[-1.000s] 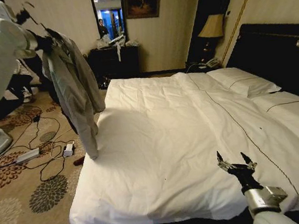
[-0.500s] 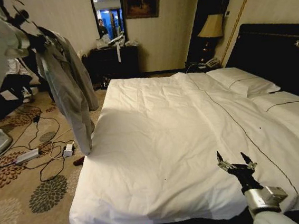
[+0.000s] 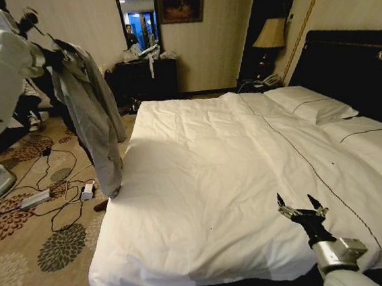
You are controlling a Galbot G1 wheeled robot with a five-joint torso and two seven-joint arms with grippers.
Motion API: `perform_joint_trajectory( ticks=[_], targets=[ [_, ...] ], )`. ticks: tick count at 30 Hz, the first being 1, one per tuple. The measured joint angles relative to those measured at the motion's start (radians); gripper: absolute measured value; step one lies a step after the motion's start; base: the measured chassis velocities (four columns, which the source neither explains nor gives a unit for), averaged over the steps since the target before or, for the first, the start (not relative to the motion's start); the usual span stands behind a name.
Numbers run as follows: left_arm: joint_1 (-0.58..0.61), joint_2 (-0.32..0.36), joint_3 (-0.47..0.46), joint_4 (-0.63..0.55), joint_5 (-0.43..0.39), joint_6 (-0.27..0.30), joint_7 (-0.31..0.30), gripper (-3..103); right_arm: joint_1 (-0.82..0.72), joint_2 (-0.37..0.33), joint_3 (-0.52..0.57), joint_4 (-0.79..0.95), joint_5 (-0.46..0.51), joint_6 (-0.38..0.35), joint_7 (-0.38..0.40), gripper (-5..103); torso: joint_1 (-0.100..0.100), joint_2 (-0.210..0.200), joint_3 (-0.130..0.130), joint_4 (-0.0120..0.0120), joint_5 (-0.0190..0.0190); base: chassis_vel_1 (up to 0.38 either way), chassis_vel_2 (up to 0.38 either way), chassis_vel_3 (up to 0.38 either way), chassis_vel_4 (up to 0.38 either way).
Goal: Pick up the clothes from the bed and hang them on the clothes hanger.
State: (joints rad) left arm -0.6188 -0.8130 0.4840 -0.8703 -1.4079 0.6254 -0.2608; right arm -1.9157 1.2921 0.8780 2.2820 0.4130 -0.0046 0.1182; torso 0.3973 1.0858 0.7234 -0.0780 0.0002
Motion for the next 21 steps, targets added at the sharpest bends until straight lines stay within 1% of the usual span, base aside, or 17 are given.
perform_joint_trajectory(
  ticks=[7,11,13,15,16,17,19,20,21],
  targets=[
    [-0.001,0.022,-0.001,0.01,-0.001,-0.001,0.006,15,0.0,0.0,0.0,0.0,0.0,0.0,0.0,100,0.0,0.0,0.0,0.0004,-0.0005,0.0,0.0,0.0,0.0],
    [0.001,0.024,-0.003,0.008,-0.003,0.001,0.004,15,0.0,0.0,0.0,0.0,0.0,0.0,0.0,100,0.0,0.0,0.0,0.0001,-0.0001,0.0,0.0,0.0,0.0],
    [0.003,0.022,-0.004,0.005,-0.006,0.005,-0.004,15,0.0,0.0,0.0,0.0,0.0,0.0,0.0,100,0.0,0.0,0.0,0.0001,-0.0001,0.0,0.0,0.0,0.0],
    [0.014,0.017,-0.019,-0.009,-0.02,0.014,-0.045,15,0.0,0.0,0.0,0.0,0.0,0.0,0.0,100,0.0,0.0,0.0,0.0002,0.0001,0.0,0.0,0.0,0.0],
    [0.018,0.015,-0.024,-0.016,-0.025,0.017,-0.059,12,0.0,0.0,0.0,0.0,0.0,0.0,0.0,100,0.0,0.0,0.0,0.0,0.0002,0.0,0.0,0.0,0.0],
    [0.018,0.015,-0.024,-0.016,-0.025,0.017,-0.059,12,0.0,0.0,0.0,0.0,0.0,0.0,0.0,100,0.0,0.0,0.0,0.0,0.0002,0.0,0.0,0.0,0.0],
    [0.025,0.015,-0.03,-0.025,-0.029,0.025,-0.07,20,0.0,0.0,0.0,0.0,0.0,0.0,0.0,100,0.0,0.0,0.0,-0.0001,0.0,0.0,0.0,0.0,0.0],
    [0.026,0.016,-0.032,-0.028,-0.029,0.027,-0.071,20,0.0,0.0,0.0,0.0,0.0,0.0,0.0,100,0.0,0.0,0.0,-0.0001,-0.0003,0.0,0.0,0.0,0.0],
    [0.026,0.02,-0.033,-0.033,-0.03,0.029,-0.071,26,0.0,0.0,0.0,0.0,0.0,0.0,0.0,100,0.0,0.0,0.0,-0.0001,-0.0003,0.0,0.0,0.0,0.0]
  ],
)
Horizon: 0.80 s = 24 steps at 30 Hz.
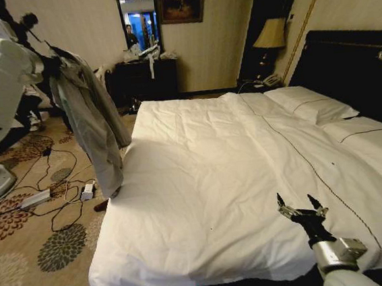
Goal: Pick up the clothes from the bed and hang them on the clothes hanger.
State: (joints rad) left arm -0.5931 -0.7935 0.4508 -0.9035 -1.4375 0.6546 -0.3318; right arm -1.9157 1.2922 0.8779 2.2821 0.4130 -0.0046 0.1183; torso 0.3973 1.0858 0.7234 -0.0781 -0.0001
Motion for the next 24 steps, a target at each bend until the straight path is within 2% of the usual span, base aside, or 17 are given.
perform_joint_trajectory(
  ticks=[1,5,7,11,13,16,17,19,24],
  targets=[
    [0.0,0.0,0.0,0.0,0.0,0.0,0.0,26,0.0,0.0,0.0,0.0,0.0,0.0,0.0,100,0.0,0.0,0.0,0.0,0.0,0.0,0.0,0.0,0.0],
    [0.008,0.024,-0.007,-0.038,0.002,0.005,-0.005,47,0.0,0.0,0.0,0.0,0.0,0.0,0.0,100,0.0,0.0,0.0,0.0003,0.0003,0.0,0.0,0.0,0.0],
    [0.013,0.029,-0.011,-0.046,0.002,0.006,-0.008,47,0.0,0.0,0.0,0.0,0.0,0.0,0.0,100,0.0,0.0,0.0,0.0002,0.0002,0.0,0.0,0.0,0.0],
    [0.027,0.053,-0.022,-0.084,0.004,0.01,-0.018,70,0.0,0.0,0.0,0.0,0.0,0.0,0.0,100,0.0,0.0,0.0,0.0003,0.0,0.0,0.0,0.0,0.0],
    [0.029,0.058,-0.024,-0.094,0.006,0.011,-0.021,70,0.0,0.0,0.0,0.0,0.0,0.0,0.0,100,0.0,0.0,0.0,0.0002,0.0001,0.0,0.0,0.0,0.0],
    [0.039,0.083,-0.026,-0.136,0.029,0.014,-0.028,86,0.0,0.0,0.0,0.0,0.0,0.0,0.0,100,0.0,0.0,0.0,0.0001,0.0001,0.0,0.0,0.0,0.0],
    [0.039,0.083,-0.026,-0.136,0.029,0.014,-0.028,86,0.0,0.0,0.0,0.0,0.0,0.0,0.0,100,0.0,0.0,0.0,0.0001,0.0001,0.0,0.0,0.0,0.0],
    [0.044,0.103,-0.027,-0.168,0.033,0.016,-0.031,97,0.0,0.0,0.0,0.0,0.0,0.0,0.0,100,0.0,0.0,0.0,0.0002,0.0001,0.0,0.0,0.0,0.0],
    [0.053,0.139,-0.031,-0.229,0.032,0.018,-0.041,100,0.0,0.0,0.0,0.0,0.0,0.0,0.0,100,0.0,0.0,0.0,0.0003,0.0001,0.0,0.0,0.0,0.0]
  ],
)
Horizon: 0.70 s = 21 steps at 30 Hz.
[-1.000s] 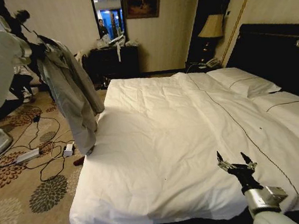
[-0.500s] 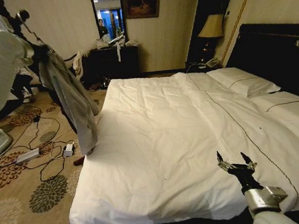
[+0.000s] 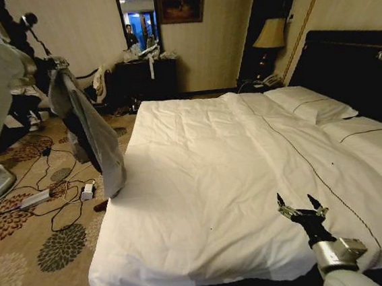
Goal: Pick up the clothes from the bed and hang them on the clothes hanger.
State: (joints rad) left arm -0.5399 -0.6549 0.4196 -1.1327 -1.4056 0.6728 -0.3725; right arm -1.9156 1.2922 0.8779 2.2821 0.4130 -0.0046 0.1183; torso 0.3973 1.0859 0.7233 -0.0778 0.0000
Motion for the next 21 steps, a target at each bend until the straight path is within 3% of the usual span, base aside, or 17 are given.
perform_joint_trajectory(
  ticks=[21],
  targets=[
    [0.085,0.067,-0.067,-0.146,0.053,-0.036,-0.018,100,0.0,0.0,0.0,0.0,0.0,0.0,0.0,100,0.0,0.0,0.0,0.0,0.0,0.0,0.0,0.0,0.0]
  ],
)
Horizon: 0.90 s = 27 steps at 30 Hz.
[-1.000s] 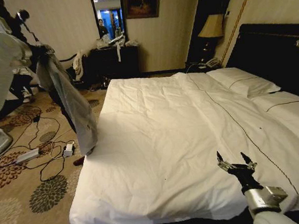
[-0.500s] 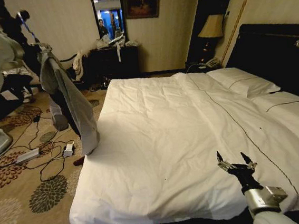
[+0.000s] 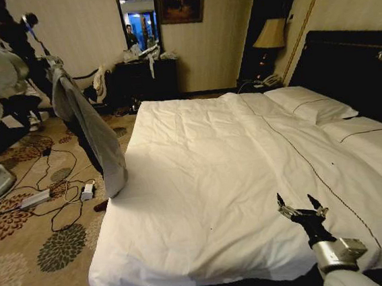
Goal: Pick up the clothes from the bed and hang them on the clothes hanger.
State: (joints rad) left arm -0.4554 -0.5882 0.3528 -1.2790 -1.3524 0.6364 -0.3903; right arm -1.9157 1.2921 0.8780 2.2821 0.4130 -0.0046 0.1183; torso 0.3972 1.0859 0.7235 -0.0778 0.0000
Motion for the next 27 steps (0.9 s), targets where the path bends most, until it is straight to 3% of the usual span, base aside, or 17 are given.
perform_joint_trajectory(
  ticks=[6,8,11,17,22,23,27],
  targets=[
    [0.029,0.007,-0.042,-0.062,-0.018,-0.038,0.005,100,0.0,0.0,0.0,0.0,0.0,0.0,0.0,100,0.0,0.0,0.0,-0.0001,0.0,0.0,0.0,0.0,0.0],
    [0.056,0.02,-0.068,-0.113,-0.027,-0.078,0.009,100,0.0,0.0,0.0,0.0,0.0,0.0,0.0,100,0.0,0.0,0.0,-0.0003,0.0003,0.0,0.0,0.0,0.0],
    [0.145,0.067,-0.124,-0.226,0.004,-0.182,0.027,100,0.0,0.0,0.0,0.0,0.0,0.0,0.0,100,0.0,0.0,0.0,-0.0005,0.0004,0.0,0.0,0.0,0.0],
    [0.318,0.16,-0.233,-0.426,0.015,-0.256,0.03,100,0.0,0.0,0.0,0.0,0.0,0.0,0.0,100,0.0,0.0,0.0,0.0007,0.0,0.0,0.0,0.0,0.0],
    [0.645,0.195,-0.418,-0.655,0.037,-0.299,0.003,100,0.0,0.0,0.0,0.0,0.0,0.0,0.0,100,0.0,0.0,0.0,-0.0006,0.0001,0.0,0.0,0.0,0.0],
    [0.645,0.195,-0.418,-0.655,0.037,-0.299,0.003,100,0.0,0.0,0.0,0.0,0.0,0.0,0.0,100,0.0,0.0,0.0,-0.0006,0.0001,0.0,0.0,0.0,0.0],
    [0.962,0.155,-0.595,-0.743,0.154,-0.362,0.004,100,0.0,0.0,0.0,0.0,0.0,0.0,0.0,100,0.0,0.0,0.0,0.0,0.0,0.0,0.0,0.0,0.0]
  ],
)
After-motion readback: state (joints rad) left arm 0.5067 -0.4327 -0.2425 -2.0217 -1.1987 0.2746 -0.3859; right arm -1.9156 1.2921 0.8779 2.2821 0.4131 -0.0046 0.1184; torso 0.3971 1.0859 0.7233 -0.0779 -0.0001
